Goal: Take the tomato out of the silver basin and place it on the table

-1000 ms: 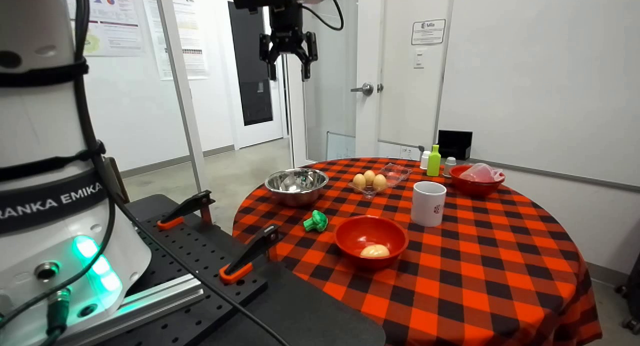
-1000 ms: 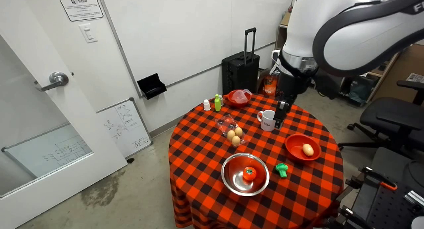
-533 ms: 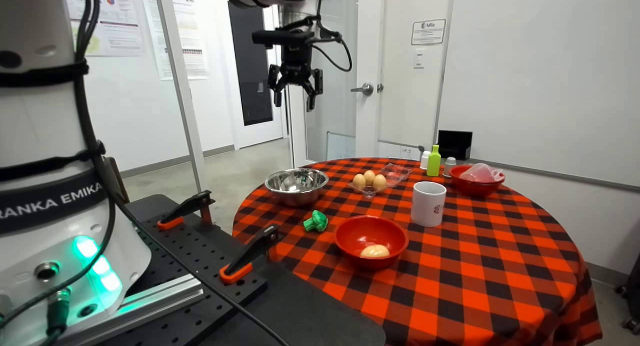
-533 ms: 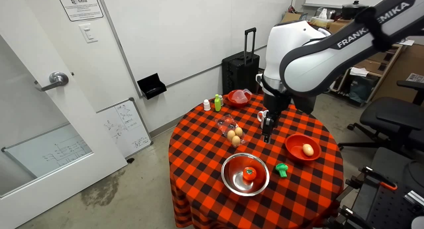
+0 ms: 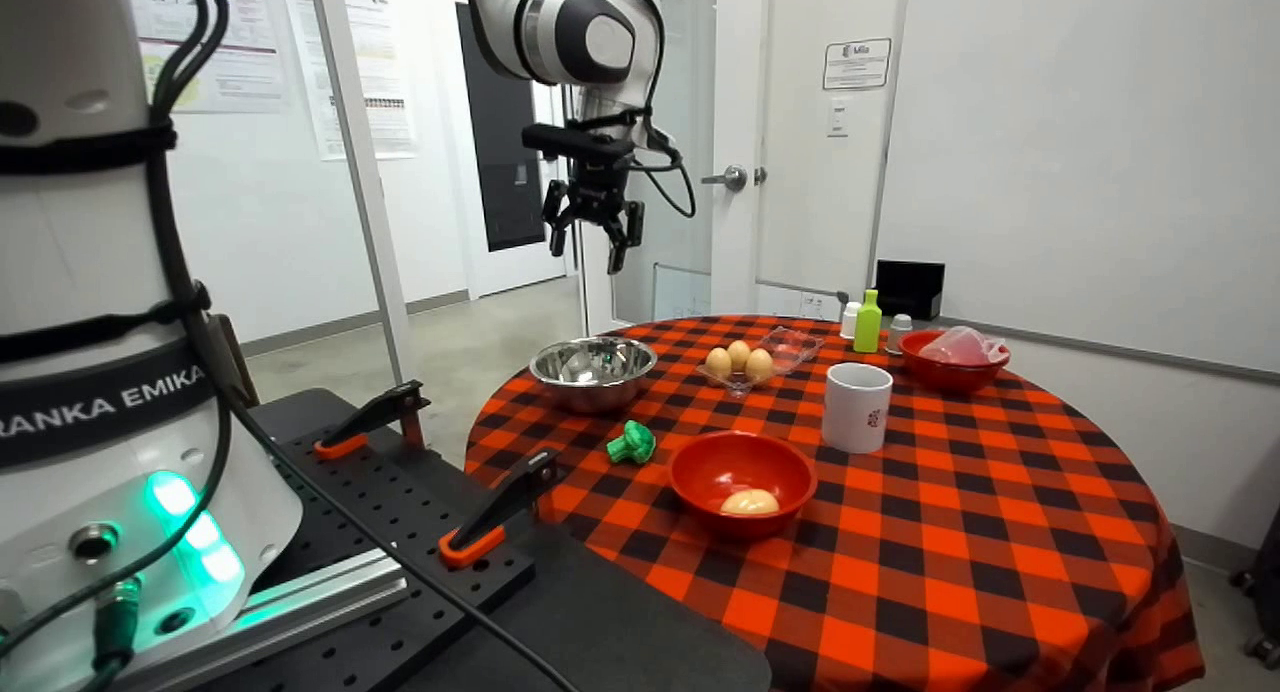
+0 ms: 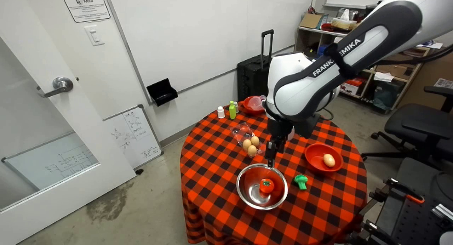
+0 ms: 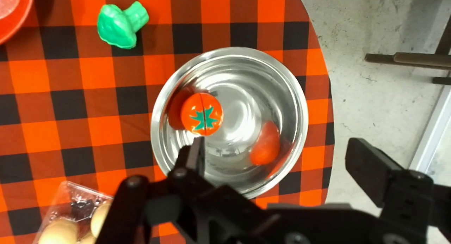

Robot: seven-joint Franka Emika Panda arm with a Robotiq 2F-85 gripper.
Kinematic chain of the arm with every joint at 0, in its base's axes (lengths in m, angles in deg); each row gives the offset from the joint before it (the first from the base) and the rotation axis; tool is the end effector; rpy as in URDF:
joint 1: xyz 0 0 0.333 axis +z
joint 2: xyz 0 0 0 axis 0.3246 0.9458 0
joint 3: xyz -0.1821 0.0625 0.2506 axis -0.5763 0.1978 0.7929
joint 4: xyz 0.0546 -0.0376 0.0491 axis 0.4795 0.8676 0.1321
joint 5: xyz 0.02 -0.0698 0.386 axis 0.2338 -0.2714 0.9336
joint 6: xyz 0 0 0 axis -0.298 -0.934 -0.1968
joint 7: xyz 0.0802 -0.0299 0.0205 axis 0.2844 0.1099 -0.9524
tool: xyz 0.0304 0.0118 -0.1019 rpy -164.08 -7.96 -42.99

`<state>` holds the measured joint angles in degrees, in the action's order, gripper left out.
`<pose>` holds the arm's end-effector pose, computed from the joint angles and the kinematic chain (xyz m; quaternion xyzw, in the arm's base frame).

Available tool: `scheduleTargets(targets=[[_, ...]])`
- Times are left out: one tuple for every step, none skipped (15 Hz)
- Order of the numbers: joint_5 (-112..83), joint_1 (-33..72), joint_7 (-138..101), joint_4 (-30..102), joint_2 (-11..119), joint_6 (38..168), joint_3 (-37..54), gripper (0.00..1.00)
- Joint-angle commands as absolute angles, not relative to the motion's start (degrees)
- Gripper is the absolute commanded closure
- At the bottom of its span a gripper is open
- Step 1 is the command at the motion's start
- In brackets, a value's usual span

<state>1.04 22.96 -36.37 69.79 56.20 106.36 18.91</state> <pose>0.5325 0.1001 0.2233 -0.9871 -0.1192 0.0592 0.0888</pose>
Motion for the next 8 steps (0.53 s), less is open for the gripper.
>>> scheduleTargets(targets=[[4.04,20.72,-39.55,65.28,62.79,107.69,21.41,0.00],[4.17,20.41,-39.70,64.51,64.20,107.76,21.86,0.00],[3.94,20.34,-39.29,63.85,65.55,107.88,22.14,0.00],[3.10,20.73,-38.04,63.11,66.97,108.05,22.12,0.00],[2.50,21.01,-37.27,62.66,67.97,108.12,22.10,0.00],[1.95,21.35,-36.68,62.09,69.15,108.41,22.05,0.00],[1.18,21.80,-36.04,61.59,70.17,108.80,21.85,0.00],[0.26,22.43,-35.12,61.10,71.14,109.38,21.44,0.00]])
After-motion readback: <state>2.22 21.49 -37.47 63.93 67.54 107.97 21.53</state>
